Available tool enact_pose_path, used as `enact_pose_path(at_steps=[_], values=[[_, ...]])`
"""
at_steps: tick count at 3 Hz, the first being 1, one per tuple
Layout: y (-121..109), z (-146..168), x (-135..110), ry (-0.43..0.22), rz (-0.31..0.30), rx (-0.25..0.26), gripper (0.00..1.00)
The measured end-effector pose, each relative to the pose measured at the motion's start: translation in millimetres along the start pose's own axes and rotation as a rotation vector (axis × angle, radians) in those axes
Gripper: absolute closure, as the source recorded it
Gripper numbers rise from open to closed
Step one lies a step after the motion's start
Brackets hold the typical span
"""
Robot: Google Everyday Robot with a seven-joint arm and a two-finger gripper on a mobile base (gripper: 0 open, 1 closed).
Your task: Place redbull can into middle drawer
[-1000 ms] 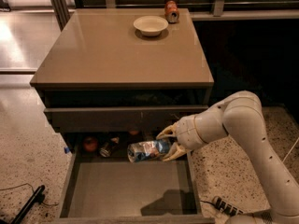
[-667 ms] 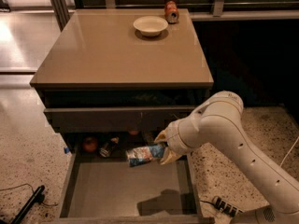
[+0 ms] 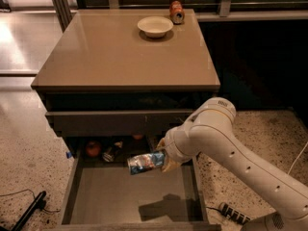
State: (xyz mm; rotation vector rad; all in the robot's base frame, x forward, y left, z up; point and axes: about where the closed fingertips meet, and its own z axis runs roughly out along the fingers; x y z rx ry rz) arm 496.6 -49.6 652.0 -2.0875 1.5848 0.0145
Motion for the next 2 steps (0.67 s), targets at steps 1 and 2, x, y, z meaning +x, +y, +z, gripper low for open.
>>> enact_pose_path(at_steps=[1,2], values=[[-2.6,12.1,-1.5,-0.007,0.006,-0.014,1.0],[3.5,37.0,-5.8,-0.011,0.001,-0.064,1.0]])
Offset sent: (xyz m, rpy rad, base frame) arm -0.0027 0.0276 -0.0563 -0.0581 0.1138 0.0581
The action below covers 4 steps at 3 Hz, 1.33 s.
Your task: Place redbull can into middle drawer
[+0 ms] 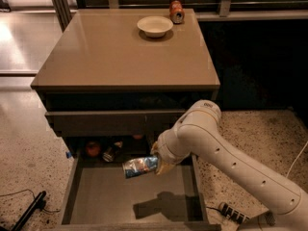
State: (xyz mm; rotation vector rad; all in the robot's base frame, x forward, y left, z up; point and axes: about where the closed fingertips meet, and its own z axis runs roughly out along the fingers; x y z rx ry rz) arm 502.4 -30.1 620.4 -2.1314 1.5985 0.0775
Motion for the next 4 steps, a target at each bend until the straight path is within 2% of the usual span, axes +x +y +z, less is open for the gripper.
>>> enact_pose_path(at_steps=[2,3,4], values=[[14.0,34.2,-10.5,0.006,-0.039,-0.08,1.0],[21.8,51.5,-13.3,0.005,-0.068,-0.137,1.0],[20.2,57.9,-16.5,0.007,-0.065,-0.129,1.0]])
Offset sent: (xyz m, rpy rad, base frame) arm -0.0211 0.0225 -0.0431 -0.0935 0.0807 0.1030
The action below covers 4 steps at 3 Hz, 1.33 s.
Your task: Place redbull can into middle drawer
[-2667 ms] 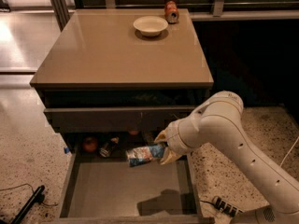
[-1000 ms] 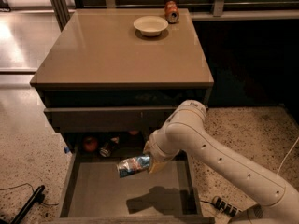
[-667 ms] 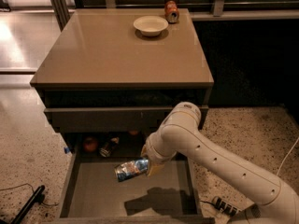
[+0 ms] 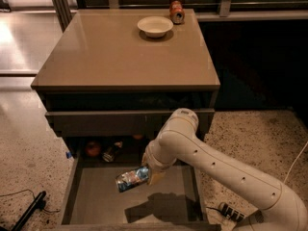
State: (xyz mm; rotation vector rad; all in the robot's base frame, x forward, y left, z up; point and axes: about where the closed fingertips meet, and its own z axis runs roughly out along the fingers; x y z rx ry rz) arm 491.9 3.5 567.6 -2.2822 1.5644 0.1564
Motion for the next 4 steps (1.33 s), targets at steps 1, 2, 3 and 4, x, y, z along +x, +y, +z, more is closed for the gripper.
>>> enact_pose_path(at_steps=[1,2,3,4], values=[[3.2,20.8,0.8,0.115,0.007,0.016,1.0],[9.7,46.3,2.3,0.209,0.018,0.016,1.0],[9.7,46.3,2.3,0.209,0.018,0.016,1.0],[13.0,66.5,3.1,0.172,0.024,-0.018,1.0]])
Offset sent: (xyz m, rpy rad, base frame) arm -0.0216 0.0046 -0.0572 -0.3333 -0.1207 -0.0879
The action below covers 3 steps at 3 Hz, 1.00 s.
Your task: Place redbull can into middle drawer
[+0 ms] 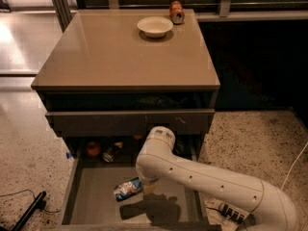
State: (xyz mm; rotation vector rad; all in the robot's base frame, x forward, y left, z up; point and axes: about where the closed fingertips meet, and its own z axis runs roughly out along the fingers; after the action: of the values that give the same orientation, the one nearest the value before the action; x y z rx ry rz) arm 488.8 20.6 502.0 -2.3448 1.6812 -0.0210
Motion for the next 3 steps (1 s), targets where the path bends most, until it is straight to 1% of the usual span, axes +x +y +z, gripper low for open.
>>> enact_pose_path(at_steps=[1,2,3], values=[[12.5,39.1,-9.1,-0.055,-0.012,-0.071,1.0],[13.1,42.8,-8.0,-0.061,-0.007,-0.077,1.0],[14.8,52.3,-5.2,-0.078,0.005,-0.094,1.0]])
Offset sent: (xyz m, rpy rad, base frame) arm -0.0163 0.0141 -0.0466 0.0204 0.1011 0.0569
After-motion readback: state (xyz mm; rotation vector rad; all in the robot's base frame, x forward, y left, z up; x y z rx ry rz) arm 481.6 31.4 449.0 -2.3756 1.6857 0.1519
